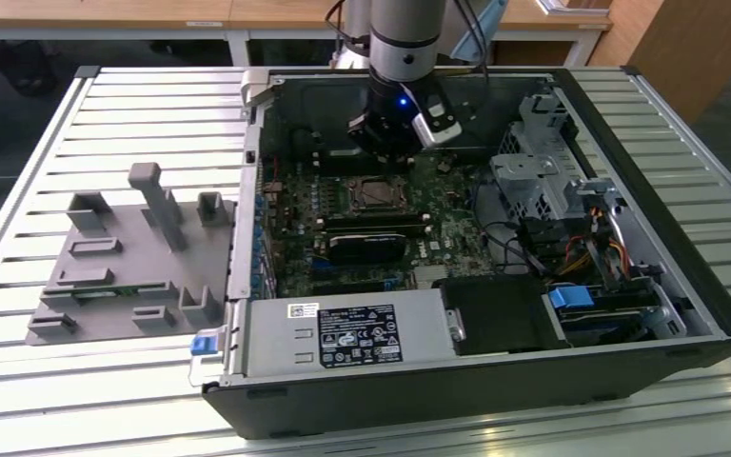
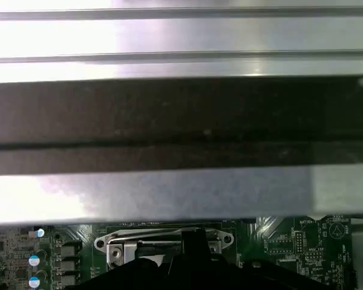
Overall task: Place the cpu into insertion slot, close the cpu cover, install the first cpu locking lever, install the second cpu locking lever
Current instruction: 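Install the second cpu locking lever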
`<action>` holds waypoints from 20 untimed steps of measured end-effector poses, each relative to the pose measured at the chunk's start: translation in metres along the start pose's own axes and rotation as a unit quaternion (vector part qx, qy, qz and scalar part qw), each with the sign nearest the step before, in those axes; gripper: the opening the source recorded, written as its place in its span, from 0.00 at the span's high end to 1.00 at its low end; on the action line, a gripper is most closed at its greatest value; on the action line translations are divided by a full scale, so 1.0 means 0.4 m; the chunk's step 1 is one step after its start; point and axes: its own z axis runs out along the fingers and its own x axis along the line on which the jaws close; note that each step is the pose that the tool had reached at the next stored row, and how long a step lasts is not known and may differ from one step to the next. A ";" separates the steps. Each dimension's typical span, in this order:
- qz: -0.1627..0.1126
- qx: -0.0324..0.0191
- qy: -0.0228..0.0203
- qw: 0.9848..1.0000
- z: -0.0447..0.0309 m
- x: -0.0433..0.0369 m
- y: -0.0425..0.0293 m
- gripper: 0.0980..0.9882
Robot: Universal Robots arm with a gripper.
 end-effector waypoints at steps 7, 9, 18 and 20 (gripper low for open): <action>0.000 0.000 0.000 1.000 -0.026 -0.001 0.001 0.99; 0.000 0.000 0.000 1.000 -0.027 -0.001 -0.003 0.99; 0.000 0.000 0.000 1.000 -0.028 -0.002 -0.025 0.99; 0.000 0.000 0.000 1.000 -0.028 -0.002 -0.027 0.99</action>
